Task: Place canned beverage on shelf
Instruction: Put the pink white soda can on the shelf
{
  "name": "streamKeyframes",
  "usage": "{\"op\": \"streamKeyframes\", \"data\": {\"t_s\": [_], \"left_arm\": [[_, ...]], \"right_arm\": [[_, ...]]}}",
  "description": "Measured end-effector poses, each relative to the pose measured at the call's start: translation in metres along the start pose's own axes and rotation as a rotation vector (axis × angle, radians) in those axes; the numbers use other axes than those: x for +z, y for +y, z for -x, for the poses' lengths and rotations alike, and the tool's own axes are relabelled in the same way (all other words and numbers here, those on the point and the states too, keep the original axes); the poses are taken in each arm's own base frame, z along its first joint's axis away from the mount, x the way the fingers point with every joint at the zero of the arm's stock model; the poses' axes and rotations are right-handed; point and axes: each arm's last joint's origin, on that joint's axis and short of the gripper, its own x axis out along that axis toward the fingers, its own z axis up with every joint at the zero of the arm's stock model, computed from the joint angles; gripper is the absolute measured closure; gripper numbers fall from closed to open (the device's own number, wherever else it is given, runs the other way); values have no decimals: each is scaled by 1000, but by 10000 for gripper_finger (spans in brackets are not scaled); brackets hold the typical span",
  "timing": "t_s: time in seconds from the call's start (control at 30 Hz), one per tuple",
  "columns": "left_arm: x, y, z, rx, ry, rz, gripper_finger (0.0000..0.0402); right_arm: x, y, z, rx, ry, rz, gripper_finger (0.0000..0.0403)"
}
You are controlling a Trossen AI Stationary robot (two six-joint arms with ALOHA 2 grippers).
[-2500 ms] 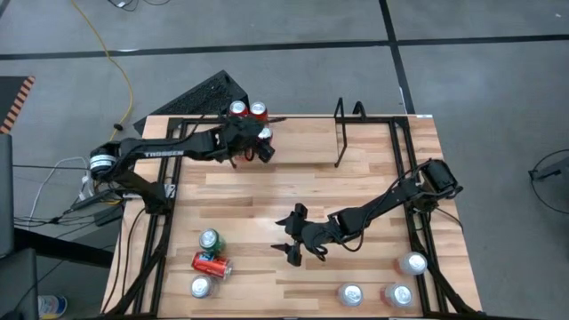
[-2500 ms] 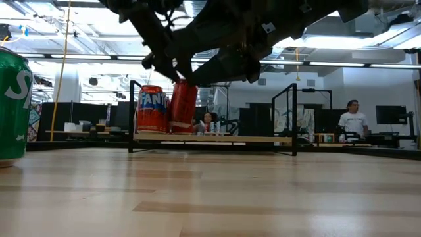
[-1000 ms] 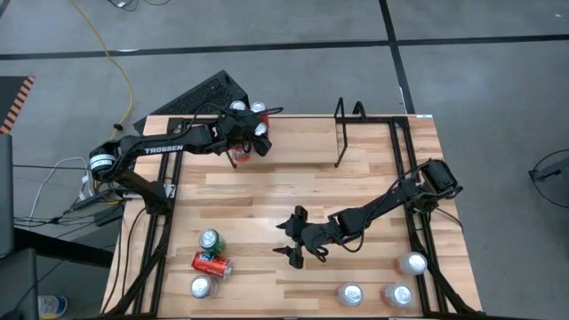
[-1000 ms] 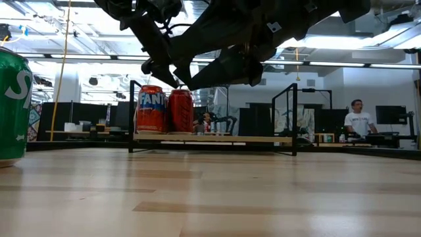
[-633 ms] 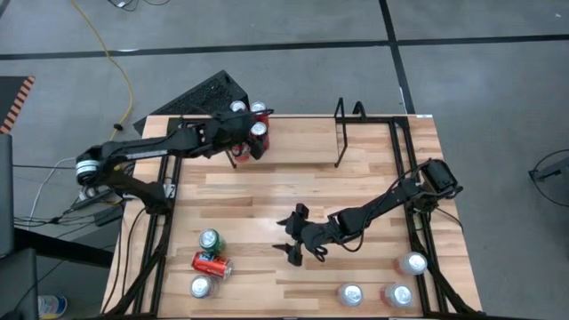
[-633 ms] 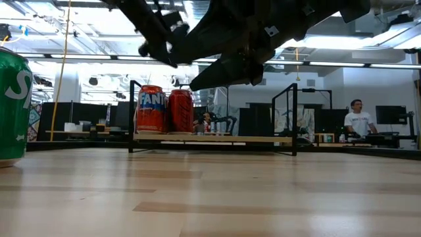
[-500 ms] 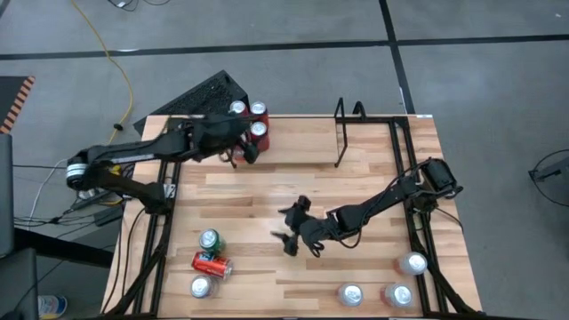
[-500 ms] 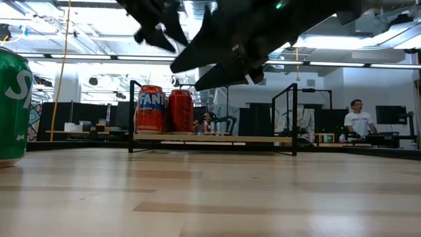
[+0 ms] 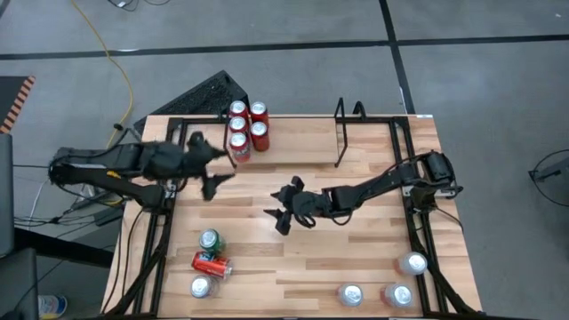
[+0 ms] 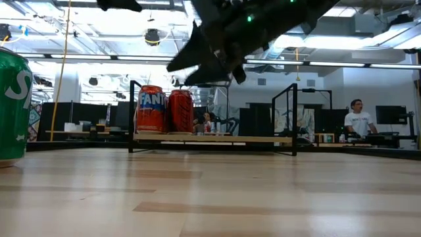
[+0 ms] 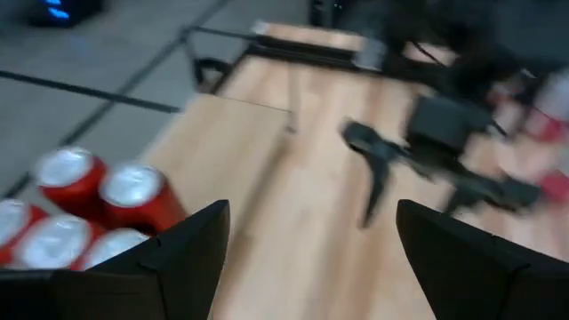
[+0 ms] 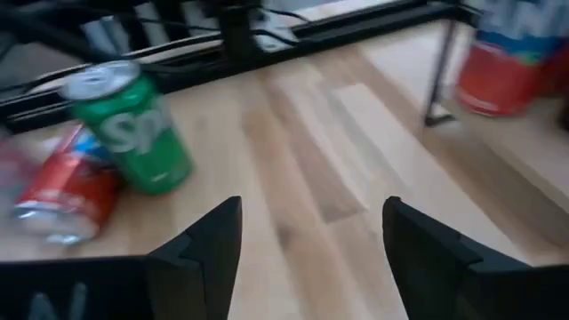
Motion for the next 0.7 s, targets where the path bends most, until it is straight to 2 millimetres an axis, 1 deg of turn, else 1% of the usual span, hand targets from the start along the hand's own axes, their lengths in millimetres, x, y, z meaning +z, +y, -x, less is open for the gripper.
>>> {"op": "streamKeyframes", "data": {"t_s": [0.1, 0.23, 0.37, 0.43, 0.5, 0.57, 0.7], "left_arm": [[-7, -12, 9, -64, 40, 13, 95], [-13, -28, 15, -84, 53, 30, 95], [-20, -49, 16, -133, 73, -33, 95], [-23, -59, 17, -167, 84, -69, 95], [-26, -68, 19, -205, 92, -95, 95], [-30, -76, 22, -241, 102, -123, 95], [-36, -90, 29, -304, 111, -171, 95]], "right_arm": [[1, 1, -1, 3, 8, 56, 160], [15, -5, -3, -28, -38, 56, 160], [11, -11, -4, -53, 20, 82, 160], [10, -11, 3, -36, 87, 96, 160], [11, -6, 12, -7, 155, 87, 160], [8, -2, 23, -4, 247, 89, 160], [10, 13, 44, 24, 326, 96, 160]]}}
